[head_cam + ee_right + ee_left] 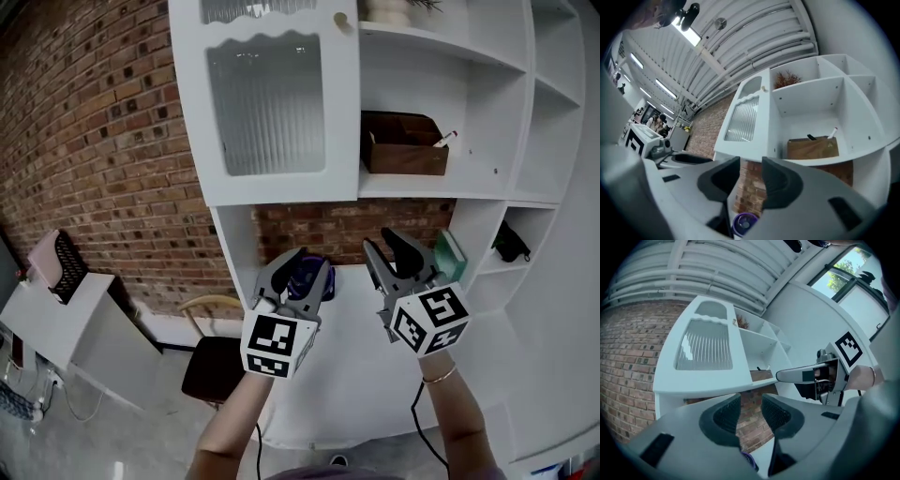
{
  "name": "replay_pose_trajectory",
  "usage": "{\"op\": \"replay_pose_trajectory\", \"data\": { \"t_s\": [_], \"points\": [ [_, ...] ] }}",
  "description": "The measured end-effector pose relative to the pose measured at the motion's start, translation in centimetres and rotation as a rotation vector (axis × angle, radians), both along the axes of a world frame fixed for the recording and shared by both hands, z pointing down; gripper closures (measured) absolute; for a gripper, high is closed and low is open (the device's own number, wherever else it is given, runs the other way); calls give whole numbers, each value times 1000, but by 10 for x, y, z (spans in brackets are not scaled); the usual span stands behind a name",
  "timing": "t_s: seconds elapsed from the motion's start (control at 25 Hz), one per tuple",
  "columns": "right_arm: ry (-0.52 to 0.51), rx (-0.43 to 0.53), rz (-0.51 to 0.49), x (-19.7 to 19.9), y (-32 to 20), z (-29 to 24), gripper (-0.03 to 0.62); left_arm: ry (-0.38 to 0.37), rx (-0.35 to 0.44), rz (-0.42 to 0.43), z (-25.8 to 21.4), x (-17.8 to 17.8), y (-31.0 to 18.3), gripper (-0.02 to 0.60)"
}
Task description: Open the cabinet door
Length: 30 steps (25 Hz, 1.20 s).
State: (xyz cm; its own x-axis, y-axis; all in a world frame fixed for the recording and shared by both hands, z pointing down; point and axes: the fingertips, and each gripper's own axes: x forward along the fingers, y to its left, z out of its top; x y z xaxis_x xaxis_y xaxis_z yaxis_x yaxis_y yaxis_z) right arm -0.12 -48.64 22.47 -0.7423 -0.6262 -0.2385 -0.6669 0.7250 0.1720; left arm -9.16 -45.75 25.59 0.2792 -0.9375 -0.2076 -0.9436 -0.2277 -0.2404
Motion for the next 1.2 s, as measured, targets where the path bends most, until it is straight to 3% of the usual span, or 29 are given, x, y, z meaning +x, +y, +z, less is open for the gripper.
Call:
{"op": "replay_pose_trajectory", "data": {
  "t_s": [0.32,0.64,1.2],
  "points": [
    [-5,85,-46,-15,-21,-45,456,-44,126,-65,-68,-6,-20,451],
    [-1,152,-75,-24,-34,-88,448,-99,232,-86,-138,14,-34,454],
    [14,205,-73,-25,-61,-133,437,-207,391,-223,-262,17,-61,453]
  ]
}}
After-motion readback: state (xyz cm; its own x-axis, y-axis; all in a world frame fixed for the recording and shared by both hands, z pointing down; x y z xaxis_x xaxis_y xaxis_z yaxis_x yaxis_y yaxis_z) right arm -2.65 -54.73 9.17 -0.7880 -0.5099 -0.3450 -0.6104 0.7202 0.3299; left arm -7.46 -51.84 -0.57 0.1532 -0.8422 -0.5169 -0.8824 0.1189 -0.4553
